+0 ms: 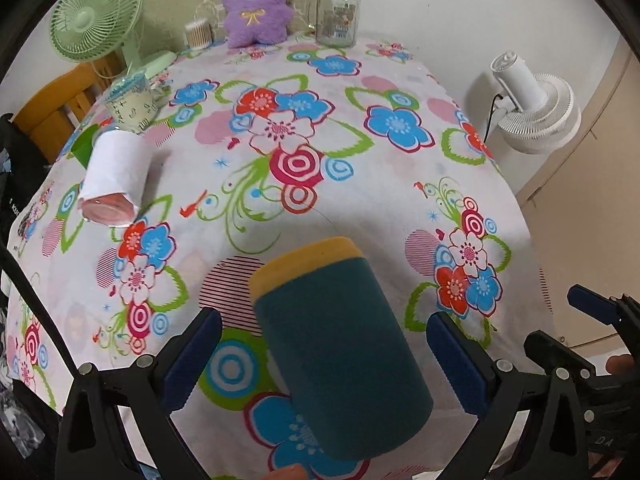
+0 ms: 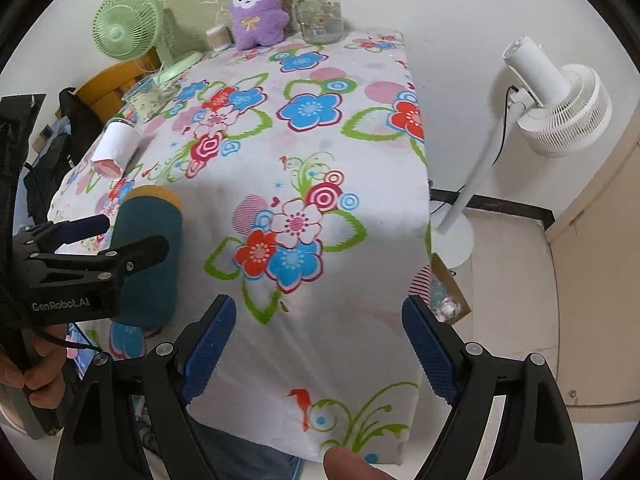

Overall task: Flip cup upside down
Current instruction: 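Rotate the held teal cup with the left gripper so its yellow rim faces down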

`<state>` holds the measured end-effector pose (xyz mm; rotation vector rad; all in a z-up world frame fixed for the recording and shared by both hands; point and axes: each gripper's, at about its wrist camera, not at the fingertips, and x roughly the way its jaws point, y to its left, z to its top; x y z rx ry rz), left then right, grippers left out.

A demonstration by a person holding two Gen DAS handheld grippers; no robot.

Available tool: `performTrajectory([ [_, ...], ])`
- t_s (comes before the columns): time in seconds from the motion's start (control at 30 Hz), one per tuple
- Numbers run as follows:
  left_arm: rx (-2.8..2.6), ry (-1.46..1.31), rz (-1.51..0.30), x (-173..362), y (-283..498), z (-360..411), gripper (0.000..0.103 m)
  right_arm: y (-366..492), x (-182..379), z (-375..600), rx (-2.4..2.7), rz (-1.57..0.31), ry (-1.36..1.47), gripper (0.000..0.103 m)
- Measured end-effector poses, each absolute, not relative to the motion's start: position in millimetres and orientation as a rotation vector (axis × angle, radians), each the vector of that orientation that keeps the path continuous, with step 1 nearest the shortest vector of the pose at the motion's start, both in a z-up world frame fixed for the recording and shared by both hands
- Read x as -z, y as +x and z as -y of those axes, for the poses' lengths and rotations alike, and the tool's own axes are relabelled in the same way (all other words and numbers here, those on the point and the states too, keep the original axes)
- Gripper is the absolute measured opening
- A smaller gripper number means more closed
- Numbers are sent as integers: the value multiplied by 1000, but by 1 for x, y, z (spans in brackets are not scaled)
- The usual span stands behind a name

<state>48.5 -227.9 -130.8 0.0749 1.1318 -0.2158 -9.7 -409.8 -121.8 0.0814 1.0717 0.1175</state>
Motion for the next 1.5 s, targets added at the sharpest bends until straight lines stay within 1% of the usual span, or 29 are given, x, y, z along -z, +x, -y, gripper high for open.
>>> performTrajectory([
  [0.33,233,15,-1233,151,49,237,103,-6,133,420,-116,-1087,104,87],
  [0.67,208,-60,-1290,159,41,229,103,-3,143,424,-120,-1103,140,87],
  [0.77,207,-74,-1304,161,41,227,100,-3,144,425,-116,-1102,147,87],
  [0.87,208,-83,-1304,160,41,227,94,-5,144,426,-115,-1101,152,87],
  [1.0,207,-102,-1298,157,39,224,81,-5,145,427,-115,-1100,159,87],
  [1.07,212,-112,-1297,156,39,222,78,-5,145,427,-114,-1101,164,87],
  [1.5,254,-69,-1297,151,38,215,76,-2,147,421,-126,-1103,175,87],
])
